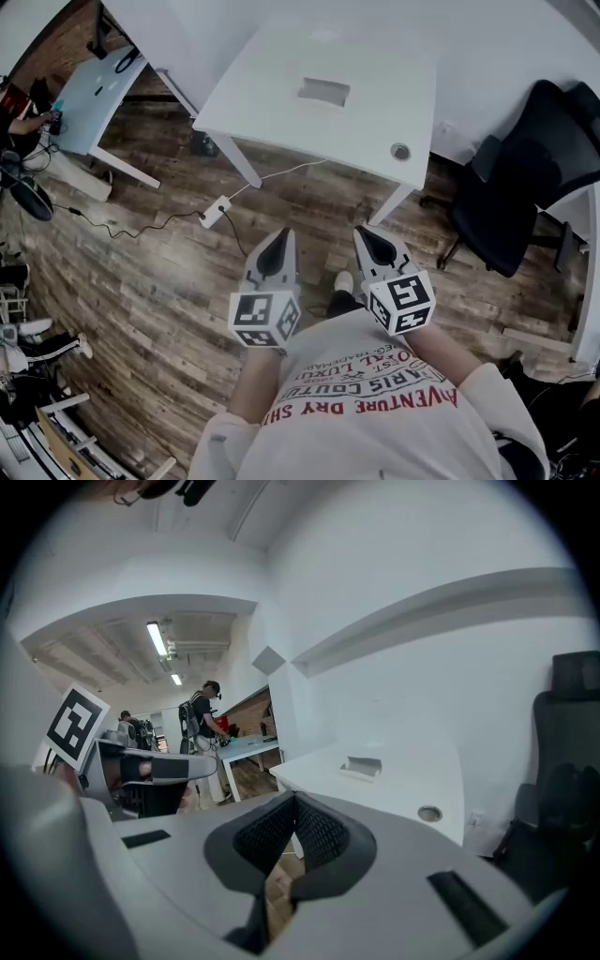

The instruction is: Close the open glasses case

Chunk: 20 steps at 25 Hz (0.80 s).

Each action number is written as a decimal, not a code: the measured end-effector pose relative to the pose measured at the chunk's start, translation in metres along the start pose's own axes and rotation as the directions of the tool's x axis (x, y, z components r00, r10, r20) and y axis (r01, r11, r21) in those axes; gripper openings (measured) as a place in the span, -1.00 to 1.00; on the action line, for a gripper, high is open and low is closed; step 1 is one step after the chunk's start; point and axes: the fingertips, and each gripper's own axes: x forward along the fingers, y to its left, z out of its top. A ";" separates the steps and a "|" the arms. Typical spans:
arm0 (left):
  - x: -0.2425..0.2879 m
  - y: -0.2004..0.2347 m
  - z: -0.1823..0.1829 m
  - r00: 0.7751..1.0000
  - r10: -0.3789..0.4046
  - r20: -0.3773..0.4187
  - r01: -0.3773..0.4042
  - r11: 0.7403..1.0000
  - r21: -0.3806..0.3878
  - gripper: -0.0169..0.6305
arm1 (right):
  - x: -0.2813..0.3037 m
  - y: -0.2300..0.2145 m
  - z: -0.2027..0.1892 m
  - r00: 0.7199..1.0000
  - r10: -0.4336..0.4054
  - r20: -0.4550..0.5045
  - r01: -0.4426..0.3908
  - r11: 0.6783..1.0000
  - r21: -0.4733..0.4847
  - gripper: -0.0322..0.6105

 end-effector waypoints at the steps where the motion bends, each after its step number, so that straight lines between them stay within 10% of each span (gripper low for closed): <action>1: 0.014 0.002 0.008 1.000 0.000 0.006 0.000 1.000 0.004 -0.95 | 0.009 -0.011 0.008 1.000 0.000 0.006 0.000 1.000 -0.005 -0.86; 20: 0.187 0.057 0.047 0.996 -0.075 -0.045 0.073 0.996 -0.042 -0.95 | 0.136 -0.132 0.056 0.992 -0.128 -0.004 0.128 0.987 0.093 -0.86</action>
